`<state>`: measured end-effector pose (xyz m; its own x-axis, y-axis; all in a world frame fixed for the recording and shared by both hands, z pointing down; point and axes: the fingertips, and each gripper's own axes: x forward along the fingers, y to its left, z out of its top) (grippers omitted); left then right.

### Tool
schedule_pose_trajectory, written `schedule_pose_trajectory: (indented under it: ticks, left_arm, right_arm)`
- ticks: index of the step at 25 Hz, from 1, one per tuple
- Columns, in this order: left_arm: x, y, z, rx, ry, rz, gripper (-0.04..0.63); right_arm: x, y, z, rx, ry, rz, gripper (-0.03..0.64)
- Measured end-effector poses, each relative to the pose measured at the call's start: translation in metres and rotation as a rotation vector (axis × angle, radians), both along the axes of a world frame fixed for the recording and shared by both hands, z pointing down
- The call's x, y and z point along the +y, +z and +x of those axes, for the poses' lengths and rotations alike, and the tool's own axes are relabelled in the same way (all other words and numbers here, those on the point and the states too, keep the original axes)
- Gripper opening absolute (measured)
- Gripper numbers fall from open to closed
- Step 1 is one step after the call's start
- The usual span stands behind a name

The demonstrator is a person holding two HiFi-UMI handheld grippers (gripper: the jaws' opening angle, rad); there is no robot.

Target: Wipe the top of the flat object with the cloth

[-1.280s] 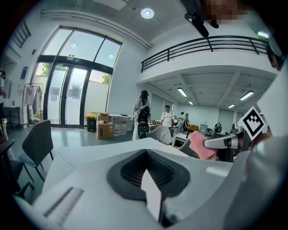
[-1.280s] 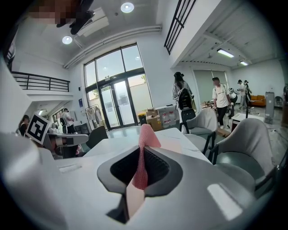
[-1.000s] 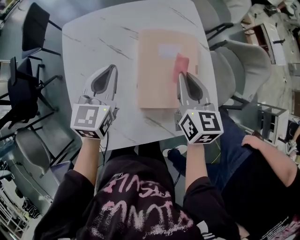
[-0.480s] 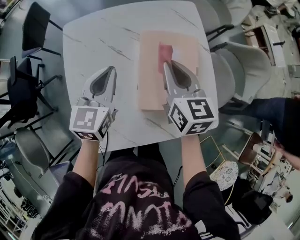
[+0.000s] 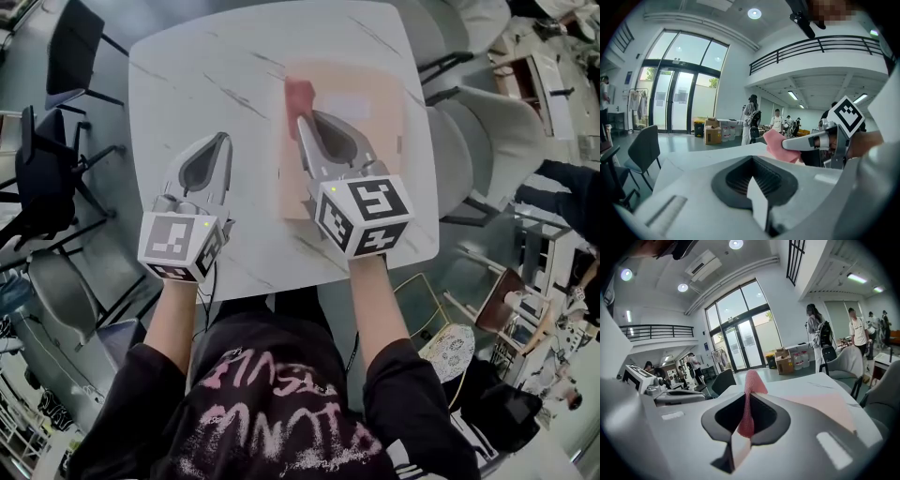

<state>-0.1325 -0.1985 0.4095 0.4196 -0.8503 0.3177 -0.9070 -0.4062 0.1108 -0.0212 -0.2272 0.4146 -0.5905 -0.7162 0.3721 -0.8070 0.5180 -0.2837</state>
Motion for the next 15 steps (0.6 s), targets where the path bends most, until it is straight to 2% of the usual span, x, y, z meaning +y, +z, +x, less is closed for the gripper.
schedule_pose_trajectory:
  ticks: [15]
  left_arm:
    - [0.000, 0.010, -0.001, -0.012, -0.010, -0.023, 0.002]
  right_arm:
    - [-0.013, 0.033, -0.019, 0.002, -0.068, -0.116, 0.049]
